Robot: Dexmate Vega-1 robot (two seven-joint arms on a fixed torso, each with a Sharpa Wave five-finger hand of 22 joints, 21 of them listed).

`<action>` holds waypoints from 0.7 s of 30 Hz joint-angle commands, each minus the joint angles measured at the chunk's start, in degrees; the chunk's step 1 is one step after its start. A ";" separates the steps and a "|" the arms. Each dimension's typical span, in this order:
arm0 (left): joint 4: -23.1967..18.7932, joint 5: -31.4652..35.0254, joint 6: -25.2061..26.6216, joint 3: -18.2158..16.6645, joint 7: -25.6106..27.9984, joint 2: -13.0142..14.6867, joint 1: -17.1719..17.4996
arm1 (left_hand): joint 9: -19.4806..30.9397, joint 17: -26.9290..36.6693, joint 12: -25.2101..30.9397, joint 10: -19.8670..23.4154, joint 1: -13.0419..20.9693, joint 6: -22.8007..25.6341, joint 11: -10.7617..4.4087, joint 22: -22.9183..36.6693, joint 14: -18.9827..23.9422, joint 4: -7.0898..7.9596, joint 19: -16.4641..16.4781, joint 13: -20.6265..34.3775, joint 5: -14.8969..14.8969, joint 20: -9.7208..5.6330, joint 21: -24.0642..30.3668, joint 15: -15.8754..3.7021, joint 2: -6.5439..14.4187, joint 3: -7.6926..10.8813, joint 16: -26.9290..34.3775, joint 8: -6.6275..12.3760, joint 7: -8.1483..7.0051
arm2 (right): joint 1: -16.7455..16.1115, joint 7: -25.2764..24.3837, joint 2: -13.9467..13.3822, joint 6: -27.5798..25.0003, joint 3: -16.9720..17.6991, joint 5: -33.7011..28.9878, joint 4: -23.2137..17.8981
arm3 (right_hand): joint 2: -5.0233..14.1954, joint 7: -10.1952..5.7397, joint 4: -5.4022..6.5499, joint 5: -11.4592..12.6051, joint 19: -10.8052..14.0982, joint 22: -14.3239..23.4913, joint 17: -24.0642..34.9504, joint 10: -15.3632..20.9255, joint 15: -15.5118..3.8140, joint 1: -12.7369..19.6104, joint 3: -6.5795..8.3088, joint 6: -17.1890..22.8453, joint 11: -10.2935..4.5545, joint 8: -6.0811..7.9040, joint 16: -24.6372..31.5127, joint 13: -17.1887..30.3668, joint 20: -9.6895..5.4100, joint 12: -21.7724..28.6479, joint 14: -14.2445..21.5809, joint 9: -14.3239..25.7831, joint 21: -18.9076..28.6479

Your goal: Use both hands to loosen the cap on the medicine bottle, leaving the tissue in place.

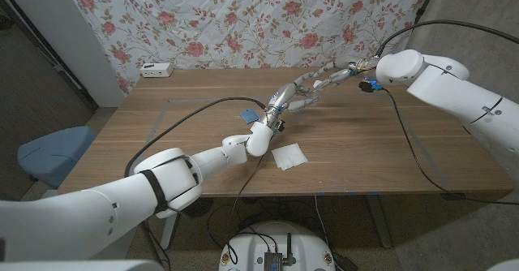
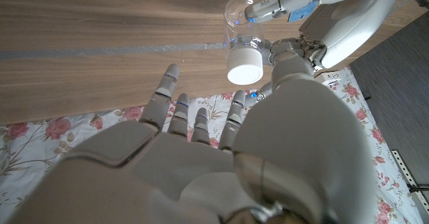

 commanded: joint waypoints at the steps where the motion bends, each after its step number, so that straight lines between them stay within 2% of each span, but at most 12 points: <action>1: -2.00 0.59 0.59 -0.53 0.07 0.74 0.85 | 0.12 0.13 0.44 3.95 0.21 0.55 -3.55 0.15 0.01 -0.04 -0.27 0.17 0.37 0.05 0.02 -2.37 0.58 0.52 0.01 0.41 -0.01 | -0.12 -1.10 -0.51 -1.63 0.02 -0.67 -1.33 | -0.15 1.46 0.11 0.36 0.74 0.08 -0.03 0.12 0.62 -0.76 -0.41 0.61 1.17 0.56 0.34 0.18 -0.03 0.52 0.37 0.18 0.29; 9: -3.18 1.10 0.94 -0.86 0.17 1.11 1.32 | 0.12 0.12 0.46 4.02 0.23 0.30 -3.54 0.15 0.08 -0.07 -0.28 0.17 0.37 0.00 0.03 -2.33 0.55 0.53 0.03 0.30 -0.11 | -0.14 -1.82 -0.70 -3.70 -0.27 -1.39 -2.65 | -0.02 2.90 0.52 0.45 1.54 0.07 -0.19 1.00 0.94 -2.39 -0.94 2.54 2.10 1.41 0.55 0.21 -0.04 0.75 1.31 0.39 0.45; 21: -5.09 1.66 1.80 -1.42 0.01 1.64 2.11 | 0.12 0.12 0.41 3.92 0.22 -0.02 -3.57 0.15 0.10 -0.06 -0.32 0.17 0.36 -0.02 0.03 -2.33 0.56 0.57 0.03 0.23 -0.36 | -0.98 -3.45 -0.90 -4.58 -0.06 -1.68 -3.83 | 0.03 2.94 0.15 0.61 2.82 0.06 -0.53 2.48 0.64 -2.83 -1.11 5.72 2.53 2.80 0.89 0.22 -0.12 1.11 2.93 0.89 0.72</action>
